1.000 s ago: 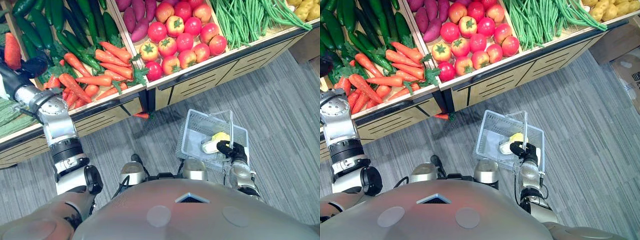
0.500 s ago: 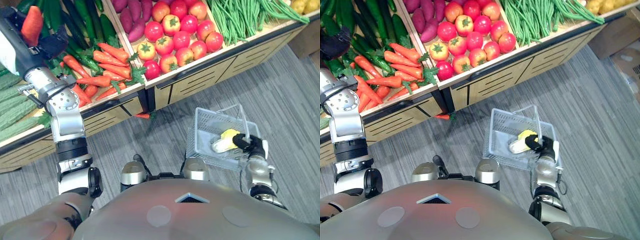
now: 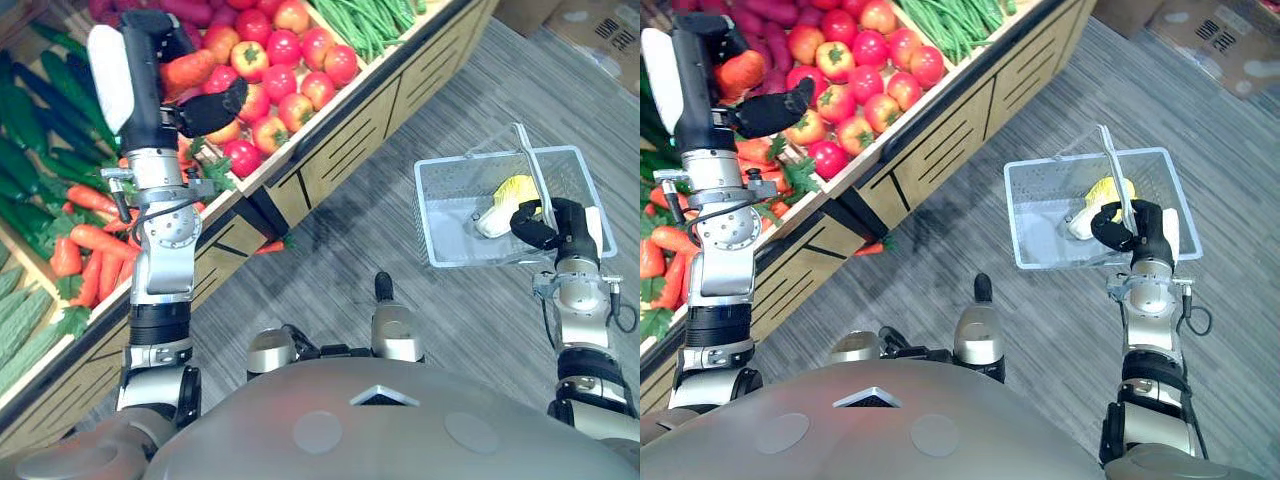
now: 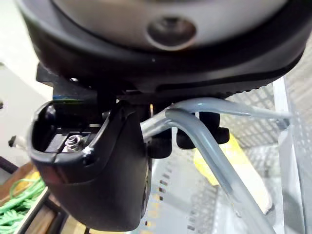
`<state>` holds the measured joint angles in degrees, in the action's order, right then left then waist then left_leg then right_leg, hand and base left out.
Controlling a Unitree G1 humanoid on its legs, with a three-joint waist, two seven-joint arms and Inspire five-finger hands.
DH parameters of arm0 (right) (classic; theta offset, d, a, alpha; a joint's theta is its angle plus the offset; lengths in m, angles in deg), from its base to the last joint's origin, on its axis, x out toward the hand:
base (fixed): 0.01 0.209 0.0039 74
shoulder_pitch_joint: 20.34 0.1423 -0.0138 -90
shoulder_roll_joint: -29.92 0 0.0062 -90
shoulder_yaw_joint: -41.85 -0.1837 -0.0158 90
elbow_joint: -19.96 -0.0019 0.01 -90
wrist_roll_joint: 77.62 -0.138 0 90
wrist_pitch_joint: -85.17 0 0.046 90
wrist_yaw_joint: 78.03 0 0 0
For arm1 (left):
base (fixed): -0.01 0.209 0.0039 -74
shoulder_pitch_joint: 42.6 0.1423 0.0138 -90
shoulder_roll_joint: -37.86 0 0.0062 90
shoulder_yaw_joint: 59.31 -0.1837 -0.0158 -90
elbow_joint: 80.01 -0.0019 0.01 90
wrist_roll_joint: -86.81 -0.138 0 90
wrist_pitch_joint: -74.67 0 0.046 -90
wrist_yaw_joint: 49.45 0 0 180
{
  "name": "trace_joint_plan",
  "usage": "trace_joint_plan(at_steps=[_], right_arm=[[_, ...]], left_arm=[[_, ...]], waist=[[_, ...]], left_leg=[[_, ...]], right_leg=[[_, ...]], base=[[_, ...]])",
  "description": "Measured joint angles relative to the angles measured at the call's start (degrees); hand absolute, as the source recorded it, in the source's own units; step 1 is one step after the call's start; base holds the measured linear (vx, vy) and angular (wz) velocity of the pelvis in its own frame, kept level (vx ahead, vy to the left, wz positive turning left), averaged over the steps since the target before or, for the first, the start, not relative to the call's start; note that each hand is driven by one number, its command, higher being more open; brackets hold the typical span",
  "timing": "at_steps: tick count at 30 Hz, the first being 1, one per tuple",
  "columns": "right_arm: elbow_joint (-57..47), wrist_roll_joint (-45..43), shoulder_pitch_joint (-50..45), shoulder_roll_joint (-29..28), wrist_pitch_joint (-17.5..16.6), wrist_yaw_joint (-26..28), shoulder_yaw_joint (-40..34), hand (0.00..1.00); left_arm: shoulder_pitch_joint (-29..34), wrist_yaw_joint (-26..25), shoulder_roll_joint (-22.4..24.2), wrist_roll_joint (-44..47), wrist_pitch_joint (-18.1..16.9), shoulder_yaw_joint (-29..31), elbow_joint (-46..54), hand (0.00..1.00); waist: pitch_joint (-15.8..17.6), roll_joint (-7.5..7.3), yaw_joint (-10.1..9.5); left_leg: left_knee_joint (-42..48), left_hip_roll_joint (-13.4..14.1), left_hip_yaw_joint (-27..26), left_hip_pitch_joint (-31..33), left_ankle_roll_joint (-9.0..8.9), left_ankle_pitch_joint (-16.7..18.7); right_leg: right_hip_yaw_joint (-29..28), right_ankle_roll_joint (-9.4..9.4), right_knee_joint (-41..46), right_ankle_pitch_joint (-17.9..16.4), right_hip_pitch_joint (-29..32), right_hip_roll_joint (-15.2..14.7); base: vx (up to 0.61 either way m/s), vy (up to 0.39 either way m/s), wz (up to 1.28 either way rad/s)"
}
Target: Pick vegetable in the basket
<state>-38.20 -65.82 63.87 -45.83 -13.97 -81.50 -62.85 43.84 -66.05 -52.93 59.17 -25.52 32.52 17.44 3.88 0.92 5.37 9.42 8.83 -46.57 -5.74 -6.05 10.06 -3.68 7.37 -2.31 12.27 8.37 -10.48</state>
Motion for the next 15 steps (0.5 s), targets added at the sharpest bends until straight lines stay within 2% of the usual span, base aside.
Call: trace_joint_plan(at_steps=[2, 5, 9, 12, 15], right_arm=[[-3.77, 0.76, -0.02, 4.68, -0.21, 1.97, 2.59, 0.0], [-7.3, 1.27, 0.22, 11.2, -1.61, 3.25, 5.66, 0.0], [-9.81, 1.27, 3.21, 17.11, -3.43, 4.64, 10.31, 0.0], [-10.38, 1.25, 7.12, 21.18, -6.73, 5.69, 15.58, 0.0], [-12.53, 1.25, 9.52, 23.97, -8.36, 6.95, 19.38, 0.0]], left_arm=[[-0.01, 1.74, -0.49, 0.6, -0.83, -1.76, 1.06, 0.0], [-0.19, 3.42, -2.31, 1.32, -2.15, -4.35, 3.03, 0.0], [-1.03, 5.05, -4.86, 3.13, -3.79, -6.95, 5.43, 0.0], [-2.5, 6.75, -6.73, 4.89, -5.08, -10.62, 5.88, 0.0], [-4.5, 7.65, -7.19, 7.74, -6.28, -13.64, 6.0, 0.0]], waist=[[1.21, 1.07, 0.33], [1.81, 2.09, 1.04], [2.03, 2.15, 1.22], [2.29, 2.11, 1.28], [3.74, 2.39, 1.06]], left_leg=[[0.36, 0.1, -2.71, -0.82, -0.14, 0.37], [0.44, -0.09, -5.21, -1.46, -0.41, 1.19], [1.99, 0.48, -9.29, -1.78, -1.16, 1.89], [5.05, 2.35, -12.23, -2.2, -2.11, 3.21], [7.47, 4.14, -14.68, -2.89, -3.1, 4.46]], right_leg=[[-2.5, 0.62, -0.75, 1.59, 0.51, 0.63], [-5.23, 1.16, -1.06, 2.14, 1.3, 1.07], [-9.23, 1.78, -1.09, 2.54, 3.26, 2.39], [-12.14, 2.2, -2.08, 2.81, 3.6, 3.8], [-14.46, 2.22, -2.08, 2.81, 3.95, 5.38]], base=[[-0.1, -0.025, -0.57], [-0.11, -0.015, -0.44], [-0.07, -0.035, -0.57], [-0.03, -0.083, -0.48], [-0.04, -0.09, -0.45]])
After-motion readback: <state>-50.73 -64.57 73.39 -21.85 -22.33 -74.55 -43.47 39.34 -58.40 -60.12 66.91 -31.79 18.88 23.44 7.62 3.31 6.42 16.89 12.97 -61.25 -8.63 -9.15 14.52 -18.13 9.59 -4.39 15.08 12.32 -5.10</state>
